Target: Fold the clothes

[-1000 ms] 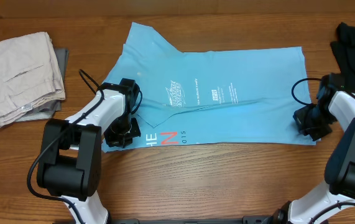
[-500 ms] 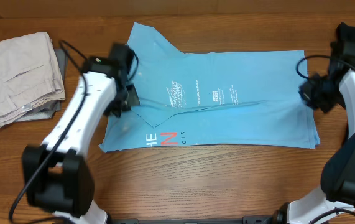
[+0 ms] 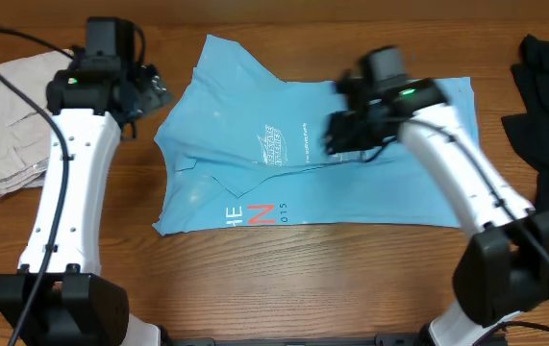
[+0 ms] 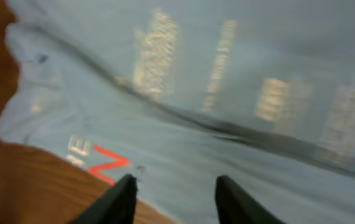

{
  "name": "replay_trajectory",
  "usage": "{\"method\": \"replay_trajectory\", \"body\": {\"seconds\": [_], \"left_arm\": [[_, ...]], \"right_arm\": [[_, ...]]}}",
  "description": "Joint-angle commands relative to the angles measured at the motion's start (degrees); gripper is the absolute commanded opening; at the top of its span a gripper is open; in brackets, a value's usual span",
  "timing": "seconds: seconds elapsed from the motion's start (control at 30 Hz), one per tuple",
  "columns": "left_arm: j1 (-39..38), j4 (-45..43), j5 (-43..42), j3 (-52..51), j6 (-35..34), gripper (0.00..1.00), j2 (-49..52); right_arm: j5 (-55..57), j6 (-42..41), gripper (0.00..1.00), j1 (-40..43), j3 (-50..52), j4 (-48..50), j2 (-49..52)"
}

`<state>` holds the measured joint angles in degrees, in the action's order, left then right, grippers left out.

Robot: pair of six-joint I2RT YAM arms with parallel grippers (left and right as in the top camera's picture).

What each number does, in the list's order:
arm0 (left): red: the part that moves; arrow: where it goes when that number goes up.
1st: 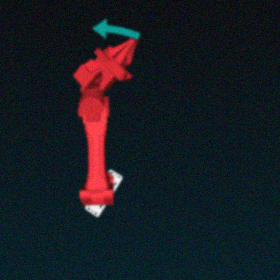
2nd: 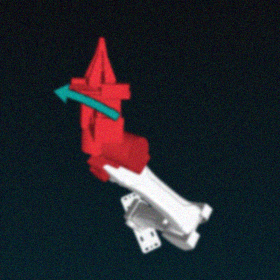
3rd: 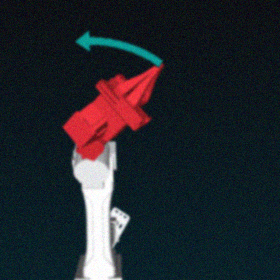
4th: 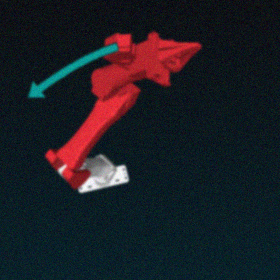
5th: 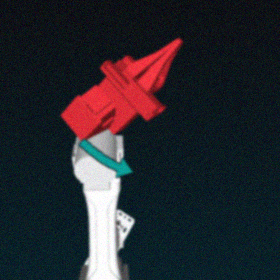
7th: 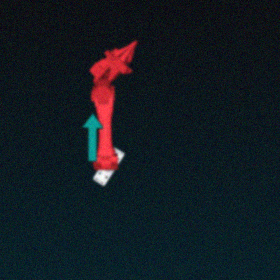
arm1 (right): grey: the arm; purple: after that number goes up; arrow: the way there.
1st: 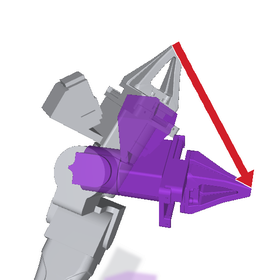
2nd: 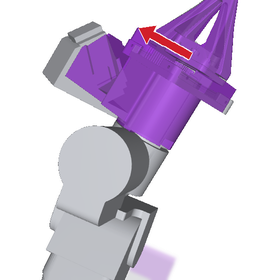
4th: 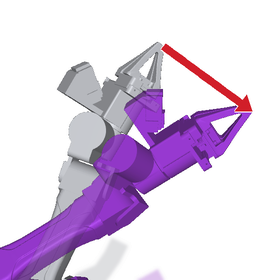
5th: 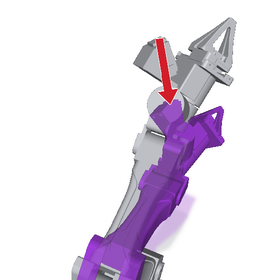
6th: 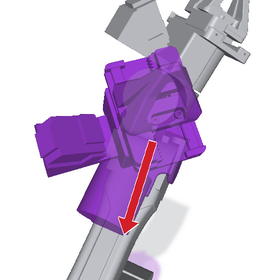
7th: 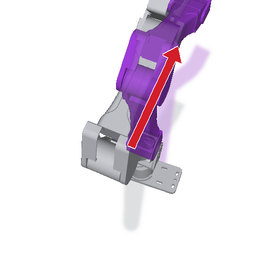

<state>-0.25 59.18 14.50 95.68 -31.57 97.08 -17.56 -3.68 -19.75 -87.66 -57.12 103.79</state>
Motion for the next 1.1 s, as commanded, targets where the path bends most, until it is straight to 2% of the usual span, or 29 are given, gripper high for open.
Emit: {"method": "replay_trajectory", "body": {"seconds": [0.0,0.1,0.17,0.23,0.3,0.33,0.5,0.63,0.77,1.07], "left_arm": [[2.5,-0.3,5.0,0.6,-0.1,1.00,-0.1],[4.2,0.7,5.0,0.5,0.3,1.00,-0.1],[4.9,0.9,5.0,0.5,0.3,1.00,-0.1],[4.9,0.9,5.0,0.5,0.3,1.00,-0.1],[4.8,0.9,5.0,0.5,0.3,1.00,-0.1],[4.8,0.9,5.0,0.5,0.3,1.00,-0.1],[4.8,0.9,5.0,0.5,0.3,1.00,-0.1],[4.8,0.9,5.0,0.5,0.3,1.00,-0.1],[4.8,0.9,5.0,0.5,0.3,1.00,-0.1],[4.8,0.9,5.0,0.5,0.3,1.00,-0.1]], "right_arm": [[1.6,4.3,1.00,-6.3,-0.8,1.8,-0.9],[1.6,3.2,1.00,-10.7,-0.8,6.4,-0.9],[1.6,0.5,0.93,-13.2,-0.8,9.2,-0.9],[3.7,1.1,0.85,-15.6,-0.8,10.7,-0.8],[8.2,2.8,0.64,-17.6,-0.7,11.6,-0.7],[10.8,3.3,0.59,-18.8,-0.5,12.4,-0.5],[12.4,8.2,0.44,-23.2,1.8,18.4,1.5],[14.6,8.4,0.31,-25.3,2.2,20.8,4.9],[14.9,7.2,0.27,-25.7,2.2,22.4,9.7],[14.9,4.2,0.26,-25.7,2.2,23.3,15.8]]}}
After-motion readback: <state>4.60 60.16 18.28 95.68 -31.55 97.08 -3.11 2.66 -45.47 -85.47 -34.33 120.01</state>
